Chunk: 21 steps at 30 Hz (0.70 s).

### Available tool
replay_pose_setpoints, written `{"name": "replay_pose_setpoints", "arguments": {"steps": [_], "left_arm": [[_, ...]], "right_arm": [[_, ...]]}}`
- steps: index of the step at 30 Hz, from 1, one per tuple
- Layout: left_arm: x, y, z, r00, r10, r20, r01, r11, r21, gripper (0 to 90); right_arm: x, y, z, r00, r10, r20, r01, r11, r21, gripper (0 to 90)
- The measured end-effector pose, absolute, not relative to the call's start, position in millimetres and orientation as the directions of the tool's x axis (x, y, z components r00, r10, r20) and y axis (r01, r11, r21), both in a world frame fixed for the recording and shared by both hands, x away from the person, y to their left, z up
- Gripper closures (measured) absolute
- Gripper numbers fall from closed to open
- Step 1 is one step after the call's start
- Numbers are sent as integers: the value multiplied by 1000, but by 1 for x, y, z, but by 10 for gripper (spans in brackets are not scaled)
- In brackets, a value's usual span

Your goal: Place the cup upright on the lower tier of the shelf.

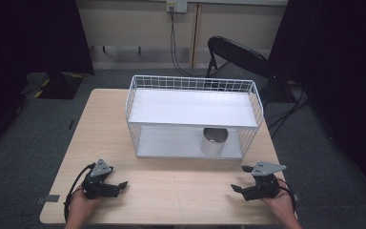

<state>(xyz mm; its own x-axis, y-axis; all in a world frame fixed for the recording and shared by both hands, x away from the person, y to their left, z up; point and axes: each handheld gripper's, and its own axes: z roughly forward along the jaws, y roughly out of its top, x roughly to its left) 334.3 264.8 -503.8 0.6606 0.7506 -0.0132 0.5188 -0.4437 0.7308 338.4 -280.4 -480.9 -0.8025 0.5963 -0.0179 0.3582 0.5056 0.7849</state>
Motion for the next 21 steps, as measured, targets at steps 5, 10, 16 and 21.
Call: {"name": "replay_pose_setpoints", "arguments": {"steps": [5, 10, 16, 21], "left_arm": [[334, 265, -504, 660, 751, -13, 519, -444, 731, 154], [334, 265, -504, 661, 751, -13, 519, -444, 730, 155], [334, 265, -504, 661, 750, -13, 519, -444, 731, 154], [334, 265, -504, 661, 750, -13, 519, -444, 731, 155]], "right_arm": [[337, -287, -484, -795, 606, -16, 369, 505, 780, 148], [337, -292, -488, -789, 614, -7, 383, 502, 775, 148], [336, -301, -493, -777, 629, -1, 399, 495, 771, 148], [336, -305, -495, -769, 640, 3, 410, 489, 770, 147]]}}
